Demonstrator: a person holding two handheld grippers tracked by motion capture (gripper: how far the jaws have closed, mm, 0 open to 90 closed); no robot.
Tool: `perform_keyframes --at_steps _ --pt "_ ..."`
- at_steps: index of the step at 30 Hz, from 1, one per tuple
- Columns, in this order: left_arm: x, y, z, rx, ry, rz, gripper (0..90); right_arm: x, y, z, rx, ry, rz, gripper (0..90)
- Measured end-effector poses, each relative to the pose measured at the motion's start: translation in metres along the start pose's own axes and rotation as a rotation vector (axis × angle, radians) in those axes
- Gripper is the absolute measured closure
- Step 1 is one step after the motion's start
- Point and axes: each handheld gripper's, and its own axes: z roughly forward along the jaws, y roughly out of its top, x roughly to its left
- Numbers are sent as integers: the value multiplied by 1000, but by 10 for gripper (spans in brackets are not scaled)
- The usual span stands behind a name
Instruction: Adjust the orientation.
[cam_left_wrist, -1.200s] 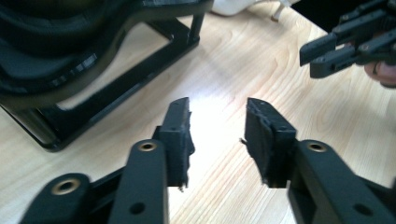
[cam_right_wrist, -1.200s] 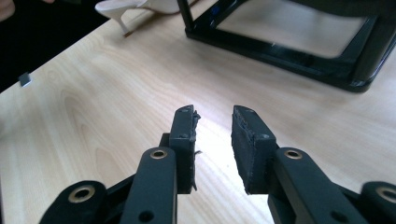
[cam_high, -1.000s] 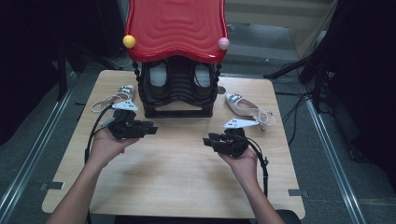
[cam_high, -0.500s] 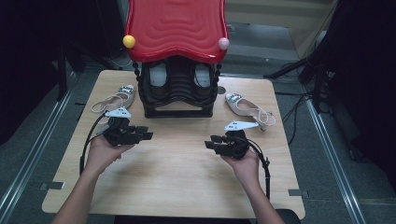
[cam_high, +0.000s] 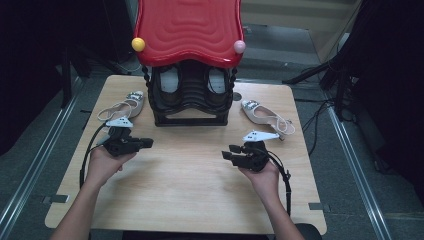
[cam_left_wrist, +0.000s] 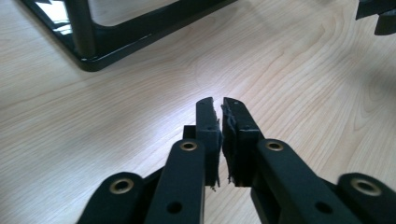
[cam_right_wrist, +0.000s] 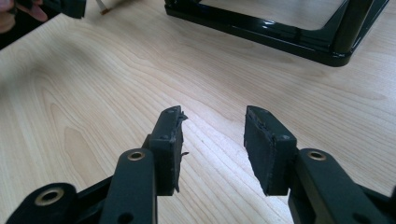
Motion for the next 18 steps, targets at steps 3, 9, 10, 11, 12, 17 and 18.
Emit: perform_keyframes --at_steps 3,9,10,11,12,17,18 --pt "4 -2 -5 -9 20 1 873 0 -1 1 12 -13 -2 565" --pt "18 -8 -15 -18 43 -30 875 -2 -2 3 15 -13 6 566" --pt "20 -9 -18 -23 51 -36 875 -3 -2 4 15 -10 4 566" --pt "22 -11 -20 -25 52 -43 875 -3 -2 5 19 -8 3 566" --pt "25 -13 -23 -28 62 -52 873 -3 -2 6 22 -8 3 565" --pt "36 -22 -37 -50 99 -94 872 -6 1 10 29 10 16 561" --pt "39 -24 -40 -52 99 -103 872 -6 2 11 30 10 17 561"
